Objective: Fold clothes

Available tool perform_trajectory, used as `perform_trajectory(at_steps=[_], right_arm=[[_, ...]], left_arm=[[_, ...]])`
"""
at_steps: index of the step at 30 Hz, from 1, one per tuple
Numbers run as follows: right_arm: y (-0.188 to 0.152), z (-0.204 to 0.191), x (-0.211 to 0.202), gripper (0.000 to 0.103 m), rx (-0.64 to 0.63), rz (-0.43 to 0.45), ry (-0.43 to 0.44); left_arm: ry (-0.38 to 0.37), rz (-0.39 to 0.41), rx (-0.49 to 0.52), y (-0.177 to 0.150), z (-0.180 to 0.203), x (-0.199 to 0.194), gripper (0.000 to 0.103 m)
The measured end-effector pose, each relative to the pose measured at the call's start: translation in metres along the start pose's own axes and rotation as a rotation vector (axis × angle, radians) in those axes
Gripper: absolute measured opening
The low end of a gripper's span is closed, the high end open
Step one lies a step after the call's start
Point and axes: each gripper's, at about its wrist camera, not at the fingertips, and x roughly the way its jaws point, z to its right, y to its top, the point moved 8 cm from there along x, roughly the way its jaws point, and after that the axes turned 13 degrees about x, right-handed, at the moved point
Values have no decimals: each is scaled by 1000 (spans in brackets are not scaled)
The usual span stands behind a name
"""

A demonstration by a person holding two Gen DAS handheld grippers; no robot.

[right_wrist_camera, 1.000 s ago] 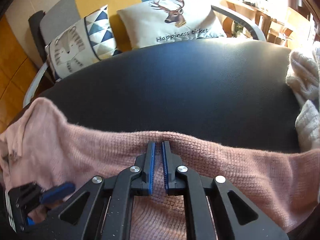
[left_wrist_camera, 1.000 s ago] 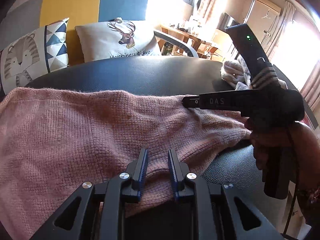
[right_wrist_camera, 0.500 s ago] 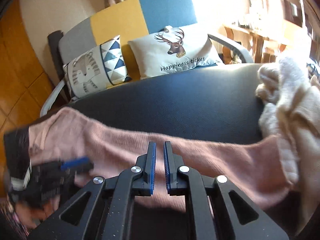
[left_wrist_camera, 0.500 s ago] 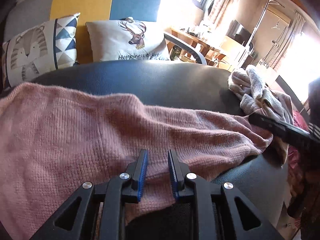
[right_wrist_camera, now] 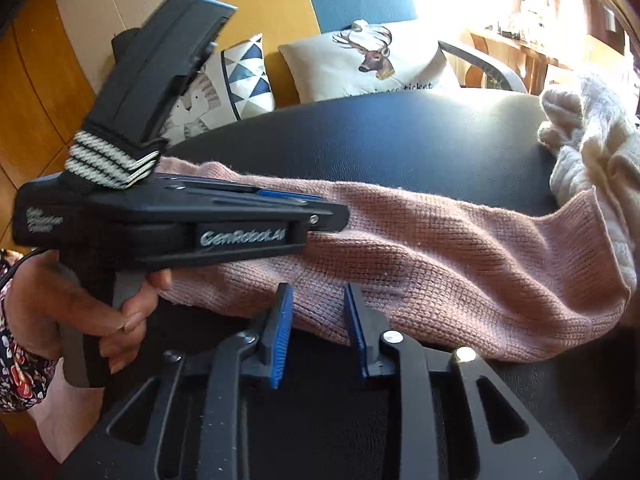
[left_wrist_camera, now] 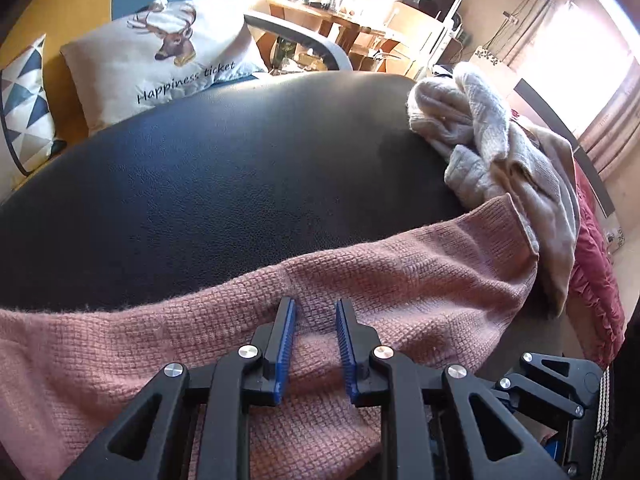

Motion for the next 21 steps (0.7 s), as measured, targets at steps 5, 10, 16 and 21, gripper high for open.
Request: perform_trajectory(at_steps=[5, 10, 16, 21], right_arm=[[-6, 2, 14, 38, -77, -27, -63], [-12, 11, 5, 10, -15, -40, -27], [-37, 11, -12, 9, -93, -46, -26], [-39, 15, -17, 13, -41, -69, 30]], left_arm=[[23, -48, 25, 4, 1, 4, 21], [86, -41, 36, 6, 1, 6, 21], [109, -37, 57, 5, 1, 7, 21], [146, -24, 67, 7, 5, 10, 21]])
